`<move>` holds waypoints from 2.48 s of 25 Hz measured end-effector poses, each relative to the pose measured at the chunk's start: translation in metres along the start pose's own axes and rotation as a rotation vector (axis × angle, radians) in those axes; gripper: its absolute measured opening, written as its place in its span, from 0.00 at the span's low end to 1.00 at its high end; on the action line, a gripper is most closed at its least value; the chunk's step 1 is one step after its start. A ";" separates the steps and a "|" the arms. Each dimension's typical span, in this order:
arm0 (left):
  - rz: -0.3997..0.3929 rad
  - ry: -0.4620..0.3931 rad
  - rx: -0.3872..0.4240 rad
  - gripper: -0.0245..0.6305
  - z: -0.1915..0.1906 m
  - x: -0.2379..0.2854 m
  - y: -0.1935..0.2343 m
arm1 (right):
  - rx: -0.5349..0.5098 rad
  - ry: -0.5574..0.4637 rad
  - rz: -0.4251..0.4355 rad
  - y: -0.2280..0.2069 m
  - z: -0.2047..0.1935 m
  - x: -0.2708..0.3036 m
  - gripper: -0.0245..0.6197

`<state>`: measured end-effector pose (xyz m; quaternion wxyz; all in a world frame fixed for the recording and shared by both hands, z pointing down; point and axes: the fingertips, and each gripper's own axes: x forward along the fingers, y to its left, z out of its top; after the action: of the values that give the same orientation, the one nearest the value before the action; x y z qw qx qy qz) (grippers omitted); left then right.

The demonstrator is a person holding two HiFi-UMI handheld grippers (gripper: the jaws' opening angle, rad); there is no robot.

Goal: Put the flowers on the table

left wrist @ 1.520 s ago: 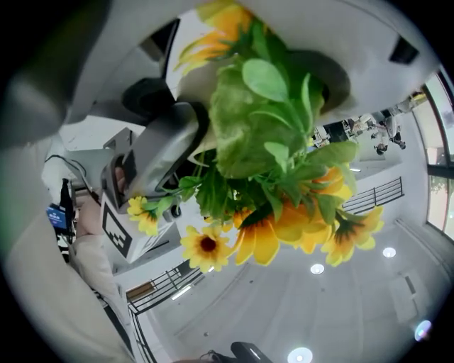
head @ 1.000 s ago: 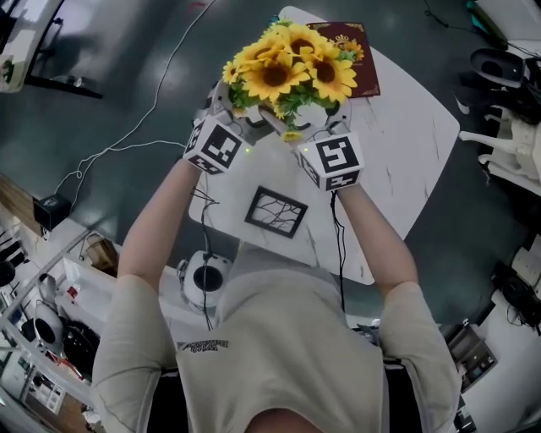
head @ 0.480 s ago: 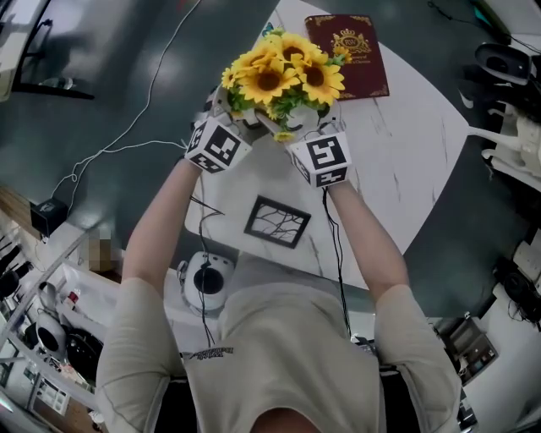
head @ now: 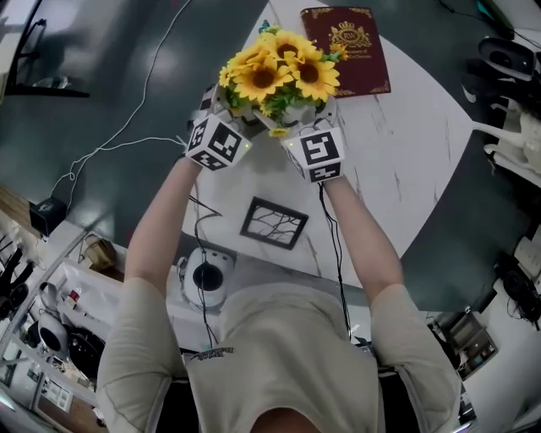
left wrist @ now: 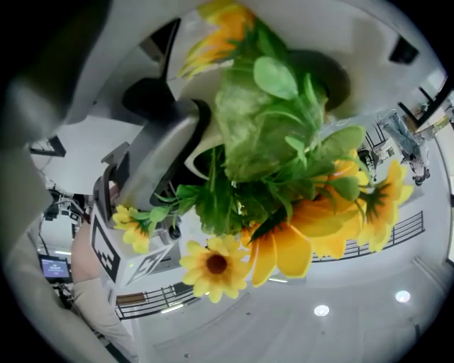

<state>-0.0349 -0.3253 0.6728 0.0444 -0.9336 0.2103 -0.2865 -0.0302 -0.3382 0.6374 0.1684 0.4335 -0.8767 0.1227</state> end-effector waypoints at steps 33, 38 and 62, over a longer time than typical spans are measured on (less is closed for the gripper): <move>0.015 0.104 -0.108 0.77 -0.025 0.011 -0.008 | -0.027 0.034 -0.004 -0.004 -0.018 0.004 0.83; 0.034 0.083 -0.145 0.77 -0.022 0.002 -0.010 | -0.016 0.046 -0.042 -0.008 -0.019 -0.003 0.83; 0.182 -0.064 -0.174 0.77 0.111 -0.118 -0.013 | -0.084 -0.129 -0.151 0.000 0.116 -0.128 0.82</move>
<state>-0.0570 -0.2685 0.5216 -0.0040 -0.9196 0.3168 -0.2321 0.0203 -0.2882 0.4801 0.1387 0.4979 -0.8549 0.0446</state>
